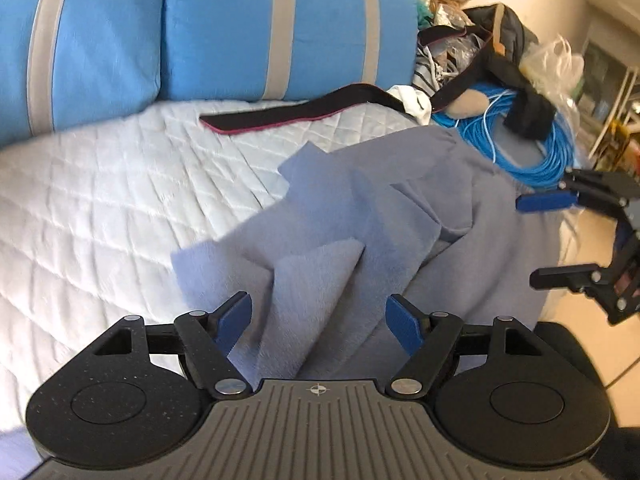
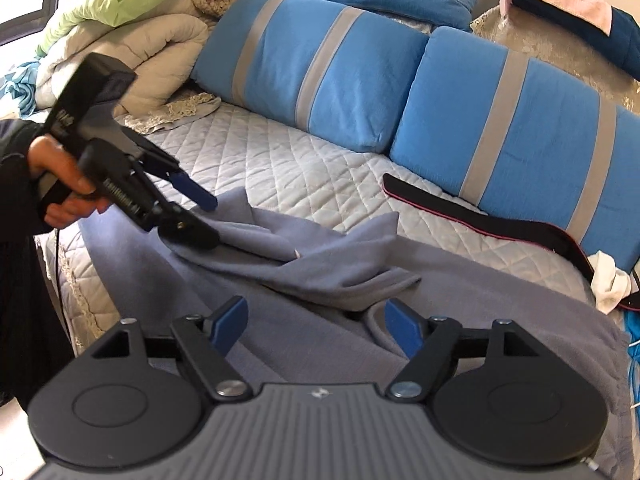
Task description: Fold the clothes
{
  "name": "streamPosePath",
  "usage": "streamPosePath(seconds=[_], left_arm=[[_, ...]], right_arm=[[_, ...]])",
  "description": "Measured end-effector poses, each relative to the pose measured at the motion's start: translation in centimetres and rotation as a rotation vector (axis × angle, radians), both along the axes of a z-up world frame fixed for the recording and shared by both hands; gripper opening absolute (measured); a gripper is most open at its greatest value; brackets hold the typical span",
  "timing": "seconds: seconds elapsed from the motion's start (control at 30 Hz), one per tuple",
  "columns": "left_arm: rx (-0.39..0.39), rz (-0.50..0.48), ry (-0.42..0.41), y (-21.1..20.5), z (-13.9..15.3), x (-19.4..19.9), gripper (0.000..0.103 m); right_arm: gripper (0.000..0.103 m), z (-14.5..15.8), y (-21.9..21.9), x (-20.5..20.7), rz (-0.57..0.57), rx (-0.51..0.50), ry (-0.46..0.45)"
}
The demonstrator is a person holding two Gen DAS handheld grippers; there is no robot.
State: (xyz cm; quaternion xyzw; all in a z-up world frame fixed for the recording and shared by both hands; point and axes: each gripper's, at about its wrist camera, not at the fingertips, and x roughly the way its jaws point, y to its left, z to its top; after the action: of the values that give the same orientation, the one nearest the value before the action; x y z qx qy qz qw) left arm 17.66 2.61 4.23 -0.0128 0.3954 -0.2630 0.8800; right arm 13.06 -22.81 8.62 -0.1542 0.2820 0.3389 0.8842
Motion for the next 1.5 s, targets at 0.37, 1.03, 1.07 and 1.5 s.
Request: streamPosePath(seconds=[0.37,1.03,1.07,1.5], left_arm=[[0.018,-0.182,-0.025,-2.2,-1.1,-2.3,0.073],[-0.205,-0.133,0.064,-0.3,-0.7,3.2,0.073],[-0.226,-0.132,0.093,-0.1,-0.9,3.8,0.073],[-0.211,-0.156,0.146,0.2,-1.2,5.4,0.04]], right_arm=[[0.083,0.1,-0.4,0.1,-0.027,0.052,0.013],[0.084,1.0,-1.6,-0.5,-0.053,0.094,-0.006],[0.084,1.0,-1.6,-0.5,-0.055,0.098,-0.005],[0.085,0.2,-3.5,-0.9,-0.083,0.114,0.007]])
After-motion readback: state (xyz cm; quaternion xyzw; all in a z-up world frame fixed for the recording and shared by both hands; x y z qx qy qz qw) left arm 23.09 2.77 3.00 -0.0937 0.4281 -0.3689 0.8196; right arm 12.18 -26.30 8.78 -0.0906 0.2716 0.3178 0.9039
